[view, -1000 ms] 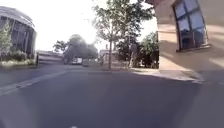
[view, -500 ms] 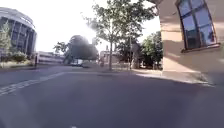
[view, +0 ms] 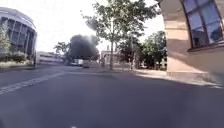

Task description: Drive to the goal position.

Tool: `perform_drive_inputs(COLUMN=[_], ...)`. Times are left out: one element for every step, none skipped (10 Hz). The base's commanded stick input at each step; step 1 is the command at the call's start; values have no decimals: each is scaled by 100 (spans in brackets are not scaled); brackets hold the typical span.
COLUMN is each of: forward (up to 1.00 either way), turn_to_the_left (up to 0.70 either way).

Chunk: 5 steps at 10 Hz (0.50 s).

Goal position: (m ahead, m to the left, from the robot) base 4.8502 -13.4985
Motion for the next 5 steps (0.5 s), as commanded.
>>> perform_drive_inputs(forward=[70, 70, 70, 70, 70], turn_to_the_left=[-14, -14, -14, -14, -14])
